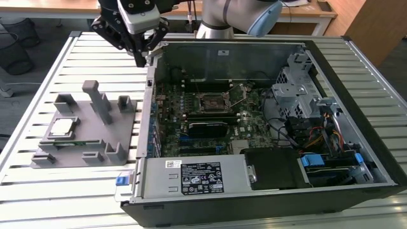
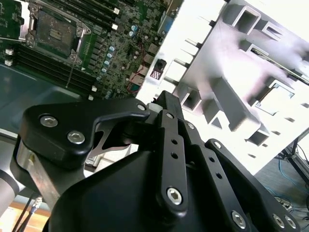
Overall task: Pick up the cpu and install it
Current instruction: 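Reach for the cpu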
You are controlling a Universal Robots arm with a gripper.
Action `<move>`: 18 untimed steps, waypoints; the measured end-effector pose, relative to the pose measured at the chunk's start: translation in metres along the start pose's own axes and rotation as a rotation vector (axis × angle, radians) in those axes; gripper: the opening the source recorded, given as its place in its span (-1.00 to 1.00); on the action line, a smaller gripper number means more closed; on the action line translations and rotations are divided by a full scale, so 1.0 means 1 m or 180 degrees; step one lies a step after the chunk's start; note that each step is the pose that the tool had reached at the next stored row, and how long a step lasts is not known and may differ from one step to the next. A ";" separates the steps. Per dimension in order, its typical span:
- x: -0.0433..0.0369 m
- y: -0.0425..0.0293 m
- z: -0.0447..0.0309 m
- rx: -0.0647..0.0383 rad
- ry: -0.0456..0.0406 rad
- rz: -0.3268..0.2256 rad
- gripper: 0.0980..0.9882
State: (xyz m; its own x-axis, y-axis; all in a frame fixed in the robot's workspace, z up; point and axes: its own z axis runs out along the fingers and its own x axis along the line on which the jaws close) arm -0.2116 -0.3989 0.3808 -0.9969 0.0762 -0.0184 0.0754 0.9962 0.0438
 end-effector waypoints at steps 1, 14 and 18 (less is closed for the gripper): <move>0.0007 -0.0001 0.0003 0.0000 0.0001 0.0000 -0.98; 0.0111 -0.0010 0.0030 0.0001 0.0015 0.0000 -0.98; 0.0144 -0.0013 0.0038 0.0001 0.0018 0.0001 -0.98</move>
State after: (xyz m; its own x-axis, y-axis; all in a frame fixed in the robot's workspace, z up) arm -0.2259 -0.3989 0.3767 -0.9970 0.0762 -0.0127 0.0756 0.9962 0.0434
